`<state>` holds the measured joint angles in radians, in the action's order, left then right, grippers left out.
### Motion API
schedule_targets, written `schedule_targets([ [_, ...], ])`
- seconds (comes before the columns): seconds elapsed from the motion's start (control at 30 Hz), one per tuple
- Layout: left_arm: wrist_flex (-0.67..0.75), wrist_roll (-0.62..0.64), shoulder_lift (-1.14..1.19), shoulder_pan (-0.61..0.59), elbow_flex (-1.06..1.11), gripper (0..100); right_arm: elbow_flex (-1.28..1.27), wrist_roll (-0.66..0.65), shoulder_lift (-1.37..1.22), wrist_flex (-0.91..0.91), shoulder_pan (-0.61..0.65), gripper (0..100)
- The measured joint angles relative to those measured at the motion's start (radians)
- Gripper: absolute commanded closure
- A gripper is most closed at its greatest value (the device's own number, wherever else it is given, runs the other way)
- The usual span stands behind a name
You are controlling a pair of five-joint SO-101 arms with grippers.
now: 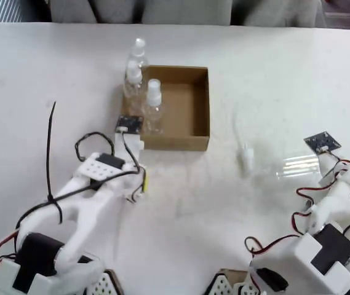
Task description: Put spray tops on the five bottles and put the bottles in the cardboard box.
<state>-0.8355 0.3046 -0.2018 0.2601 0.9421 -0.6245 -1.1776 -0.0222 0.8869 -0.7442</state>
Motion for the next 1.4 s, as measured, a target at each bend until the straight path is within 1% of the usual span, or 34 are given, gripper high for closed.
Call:
schedule_targets([
  [0.03, 0.000, 0.000, 0.000, 0.000, 0.000, 98, 0.015, 0.008, -0.002, 0.018, 0.002, 98.1],
  [0.1, 0.000, 0.000, 0.000, 0.000, 0.000, 98, 0.046, 0.066, -0.003, 0.068, 0.002, 98.3],
  [0.3, 0.000, 0.000, 0.000, 0.000, 0.000, 98, 0.141, 0.319, 0.023, 0.183, -0.014, 98.3],
  [0.47, 0.000, 0.000, 0.000, 0.000, 0.000, 98, 0.150, 0.491, 0.135, 0.252, -0.035, 98.3],
  [0.6, 0.000, 0.000, 0.000, 0.000, 0.000, 98, 0.150, 0.677, 0.267, 0.318, -0.041, 98.3],
  [0.73, 0.000, 0.000, 0.000, 0.000, 0.000, 98, 0.150, 0.895, 0.368, 0.328, -0.041, 98.3],
  [0.8, 0.000, 0.000, 0.000, 0.000, 0.000, 98, 0.150, 0.954, 0.376, 0.328, -0.040, 98.3],
  [0.9, -0.002, 0.000, 0.000, 0.000, 0.000, 98, 0.097, 0.948, 0.370, 0.292, -0.041, 98.3],
  [1.03, -0.003, 0.000, 0.000, 0.000, 0.000, 98, -0.018, 0.882, 0.273, 0.133, -0.058, 98.2],
  [1.1, -0.003, 0.000, 0.000, -0.002, 0.000, 98, -0.029, 0.842, 0.216, 0.055, -0.081, 95.6],
  [1.17, -0.003, 0.000, 0.000, -0.002, 0.000, 98, -0.029, 0.795, 0.161, 0.009, -0.092, 90.4],
  [1.27, -0.003, 0.000, 0.000, -0.002, 0.000, 98, -0.031, 0.735, 0.091, -0.011, -0.101, 84.8],
  [1.4, -0.003, 0.000, 0.000, -0.002, 0.000, 98, -0.031, 0.666, 0.060, -0.014, -0.103, 84.4],
])
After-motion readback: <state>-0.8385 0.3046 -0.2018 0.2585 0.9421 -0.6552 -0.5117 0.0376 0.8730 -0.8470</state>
